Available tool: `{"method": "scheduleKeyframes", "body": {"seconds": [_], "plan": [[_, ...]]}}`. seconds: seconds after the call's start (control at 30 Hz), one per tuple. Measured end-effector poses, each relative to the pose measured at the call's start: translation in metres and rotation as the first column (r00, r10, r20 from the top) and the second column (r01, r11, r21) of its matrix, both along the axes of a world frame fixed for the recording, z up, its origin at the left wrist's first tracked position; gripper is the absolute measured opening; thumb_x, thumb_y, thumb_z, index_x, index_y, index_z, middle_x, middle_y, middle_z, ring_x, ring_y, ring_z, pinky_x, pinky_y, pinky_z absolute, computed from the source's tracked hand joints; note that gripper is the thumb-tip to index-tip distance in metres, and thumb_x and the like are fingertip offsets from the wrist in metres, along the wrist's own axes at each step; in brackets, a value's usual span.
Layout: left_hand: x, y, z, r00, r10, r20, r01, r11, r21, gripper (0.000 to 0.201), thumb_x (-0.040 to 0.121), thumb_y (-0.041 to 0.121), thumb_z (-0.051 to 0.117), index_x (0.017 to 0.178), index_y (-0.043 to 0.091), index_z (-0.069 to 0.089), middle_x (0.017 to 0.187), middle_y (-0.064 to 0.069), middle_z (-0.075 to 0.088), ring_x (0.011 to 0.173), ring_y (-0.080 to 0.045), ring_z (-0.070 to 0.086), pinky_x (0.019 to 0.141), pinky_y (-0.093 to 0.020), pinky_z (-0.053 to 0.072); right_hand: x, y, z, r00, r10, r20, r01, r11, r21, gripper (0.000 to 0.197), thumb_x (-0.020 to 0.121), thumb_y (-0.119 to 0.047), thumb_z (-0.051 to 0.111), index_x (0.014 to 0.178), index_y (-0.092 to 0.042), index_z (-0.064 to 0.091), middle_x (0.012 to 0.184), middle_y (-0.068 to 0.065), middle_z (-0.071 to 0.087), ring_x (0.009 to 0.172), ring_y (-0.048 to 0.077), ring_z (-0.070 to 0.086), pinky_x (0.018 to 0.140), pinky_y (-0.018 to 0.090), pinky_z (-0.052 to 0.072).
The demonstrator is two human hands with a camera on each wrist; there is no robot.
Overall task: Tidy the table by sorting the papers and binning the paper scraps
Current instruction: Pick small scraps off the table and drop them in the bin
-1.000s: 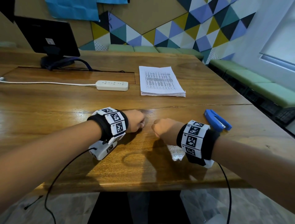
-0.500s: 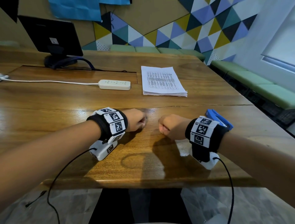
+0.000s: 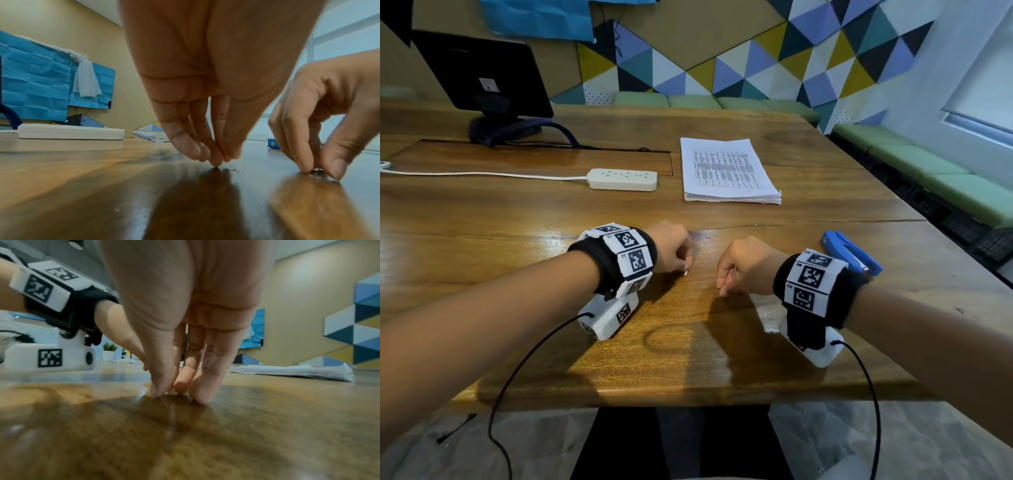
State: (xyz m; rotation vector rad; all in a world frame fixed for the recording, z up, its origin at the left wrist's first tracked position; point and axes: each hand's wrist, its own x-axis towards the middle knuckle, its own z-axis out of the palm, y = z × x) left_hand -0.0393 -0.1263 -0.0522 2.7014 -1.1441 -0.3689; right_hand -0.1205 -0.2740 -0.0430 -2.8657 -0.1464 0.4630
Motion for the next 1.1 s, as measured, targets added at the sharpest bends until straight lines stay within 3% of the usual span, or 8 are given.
{"method": "scheduleKeyframes", "body": {"seconds": [0.23,0.33,0.57,0.67,0.77,0.83,0.97,1.1], "plan": [[0.0,-0.007,-0.004,0.998,0.059,0.023,-0.06,0.997,0.053,0.015,0.079,0.025,0.072,0.087,0.013,0.072,0.084,0.003,0.067,0.077,-0.011,0.057,0.059,-0.017,0.042,0.01,-0.008,0.001,0.993,-0.074,-0.095,0.085,0.989,0.125,0.008,0.074,-0.023,0.078,0.078,-0.017,0.076,0.082,0.003,0.075,0.066,0.009,0.062,0.074,0.025,0.054],[0.001,-0.011,-0.003,0.997,0.065,0.032,-0.067,0.995,0.074,0.013,0.079,0.023,0.073,0.087,0.013,0.074,0.092,-0.002,0.073,0.083,-0.014,0.062,0.077,-0.027,0.052,0.011,-0.006,0.001,0.99,-0.078,-0.117,0.092,0.988,0.123,0.007,0.078,-0.019,0.075,0.083,-0.013,0.075,0.071,-0.005,0.069,0.068,0.01,0.061,0.067,0.021,0.052],[0.001,-0.018,-0.005,0.997,0.012,0.074,-0.026,0.979,0.2,0.017,0.086,0.02,0.065,0.099,0.01,0.071,0.104,-0.008,0.071,0.098,-0.023,0.064,0.085,-0.034,0.051,0.013,0.002,-0.003,0.987,0.0,-0.162,-0.006,0.999,-0.036,0.015,0.092,-0.008,0.054,0.08,-0.011,0.063,0.076,-0.003,0.055,0.073,0.012,0.053,0.058,0.011,0.038],[-0.001,-0.023,-0.009,0.996,0.001,0.084,-0.023,0.966,0.256,0.025,0.092,0.015,0.056,0.112,0.002,0.062,0.111,-0.012,0.067,0.104,-0.026,0.063,0.086,-0.032,0.048,0.005,0.006,-0.013,0.991,0.132,0.028,-0.119,0.952,-0.28,0.015,0.093,-0.012,0.05,0.095,-0.007,0.063,0.086,0.008,0.056,0.093,0.027,0.061,0.075,0.029,0.048],[-0.005,-0.028,-0.008,0.996,0.003,0.088,-0.032,0.943,0.33,0.026,0.093,0.01,0.051,0.116,0.0,0.058,0.114,-0.013,0.063,0.11,-0.027,0.06,0.091,-0.032,0.046,0.001,0.013,-0.019,0.969,0.237,-0.072,-0.242,0.843,-0.481,0.028,0.09,-0.006,0.054,0.118,-0.006,0.053,0.116,0.011,0.052,0.108,0.026,0.056,0.092,0.031,0.046],[-0.008,-0.028,-0.006,0.995,-0.035,0.095,-0.005,0.921,0.39,0.022,0.092,0.011,0.052,0.11,0.002,0.062,0.103,-0.012,0.061,0.107,-0.027,0.061,0.091,-0.034,0.048,0.005,0.016,-0.018,0.972,0.201,-0.119,-0.233,0.861,-0.453,0.022,0.088,-0.003,0.054,0.108,-0.011,0.051,0.121,0.011,0.049,0.113,0.026,0.052,0.093,0.03,0.043],[-0.007,-0.025,-0.006,0.995,-0.036,0.09,-0.003,0.915,0.404,0.023,0.094,0.014,0.048,0.108,0.003,0.062,0.101,-0.01,0.061,0.107,-0.027,0.06,0.091,-0.033,0.048,0.009,0.006,-0.02,0.993,0.104,-0.049,-0.115,0.932,-0.342,0.03,0.091,-0.007,0.047,0.065,-0.021,0.04,0.086,0.002,0.054,0.09,0.023,0.054,0.079,0.029,0.043],[0.001,-0.017,-0.006,0.999,0.008,0.039,-0.019,0.953,0.303,0.016,0.095,0.011,0.042,0.083,0.015,0.053,0.086,-0.003,0.05,0.086,-0.021,0.046,0.073,-0.027,0.036,-0.002,-0.009,-0.014,0.997,0.038,0.066,-0.025,0.98,-0.195,0.04,0.095,-0.015,0.044,0.059,-0.029,0.033,0.065,-0.009,0.039,0.079,0.017,0.048,0.073,0.029,0.04]]}}
